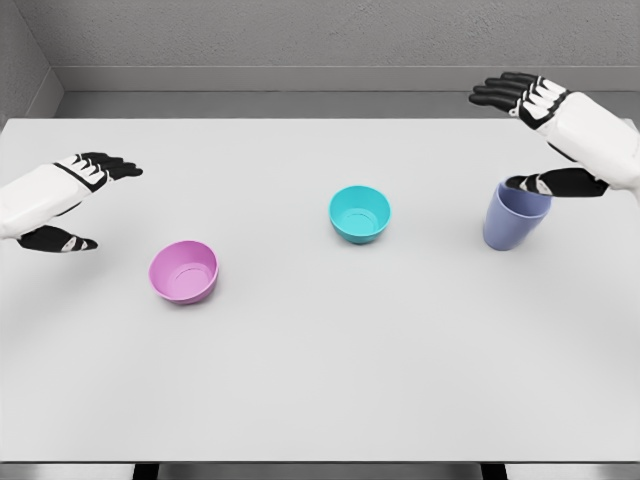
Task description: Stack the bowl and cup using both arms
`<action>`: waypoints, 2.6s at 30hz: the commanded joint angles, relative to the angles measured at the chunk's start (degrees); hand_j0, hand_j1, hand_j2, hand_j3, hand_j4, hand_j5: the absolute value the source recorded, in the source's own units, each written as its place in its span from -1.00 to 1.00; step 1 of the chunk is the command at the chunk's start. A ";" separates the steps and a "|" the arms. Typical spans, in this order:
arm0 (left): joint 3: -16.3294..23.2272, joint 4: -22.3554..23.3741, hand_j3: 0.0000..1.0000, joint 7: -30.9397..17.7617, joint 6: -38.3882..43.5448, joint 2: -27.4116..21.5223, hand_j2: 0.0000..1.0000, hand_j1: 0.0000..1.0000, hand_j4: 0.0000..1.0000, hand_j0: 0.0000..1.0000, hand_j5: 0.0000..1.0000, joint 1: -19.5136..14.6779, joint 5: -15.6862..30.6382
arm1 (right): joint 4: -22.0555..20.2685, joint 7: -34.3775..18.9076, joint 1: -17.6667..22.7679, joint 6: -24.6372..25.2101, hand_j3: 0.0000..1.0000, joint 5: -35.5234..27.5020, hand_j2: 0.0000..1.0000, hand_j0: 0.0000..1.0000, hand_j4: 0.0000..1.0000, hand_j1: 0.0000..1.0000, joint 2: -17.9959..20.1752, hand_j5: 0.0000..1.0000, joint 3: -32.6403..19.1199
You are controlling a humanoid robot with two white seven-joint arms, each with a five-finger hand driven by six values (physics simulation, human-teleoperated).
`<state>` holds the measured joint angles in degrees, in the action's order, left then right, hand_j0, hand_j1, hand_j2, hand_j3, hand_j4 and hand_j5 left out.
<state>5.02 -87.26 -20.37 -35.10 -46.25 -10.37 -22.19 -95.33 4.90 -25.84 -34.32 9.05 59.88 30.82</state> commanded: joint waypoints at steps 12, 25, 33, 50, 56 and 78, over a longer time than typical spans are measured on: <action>6.49 -4.23 1.00 -14.63 0.10 -3.50 1.00 1.00 1.00 1.00 1.00 -8.78 -1.54 | 0.67 -0.07 -0.53 -0.68 1.00 4.74 1.00 1.00 1.00 1.00 1.03 1.00 -0.49; 39.54 -7.04 1.00 -14.63 0.10 -12.99 1.00 1.00 1.00 1.00 1.00 -29.36 7.25 | 8.58 -12.54 -5.45 -0.68 1.00 4.31 1.00 1.00 1.00 1.00 -0.29 1.00 0.12; 40.51 -9.42 1.00 -14.63 0.10 -14.49 1.00 1.00 1.00 1.00 1.00 -29.97 5.49 | 7.88 -12.63 -5.71 -0.68 1.00 0.62 1.00 1.00 1.00 1.00 9.29 1.00 4.87; 42.97 -6.69 1.00 -14.63 0.10 -9.04 1.00 1.00 1.00 1.00 1.00 -30.15 5.76 | 6.65 -23.09 -5.71 -0.68 1.00 -5.10 1.00 1.00 1.00 1.00 8.32 1.00 6.54; 42.97 -5.99 1.00 -14.63 0.10 -9.04 1.00 1.00 1.00 1.00 1.00 -29.80 5.76 | 6.91 -26.43 -6.77 -0.68 1.00 -6.59 1.00 1.00 1.00 1.00 8.15 1.00 6.63; 42.97 -0.89 1.00 -14.63 0.10 -5.79 1.00 1.00 1.00 1.00 1.00 -29.71 4.09 | 15.79 -28.45 -9.05 -0.68 1.00 -6.94 1.00 1.00 1.00 1.00 0.06 1.00 6.89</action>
<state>48.02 -88.79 -35.02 -35.14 -52.36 -40.08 -18.21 -80.02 -23.51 -35.07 -35.12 2.54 60.35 37.71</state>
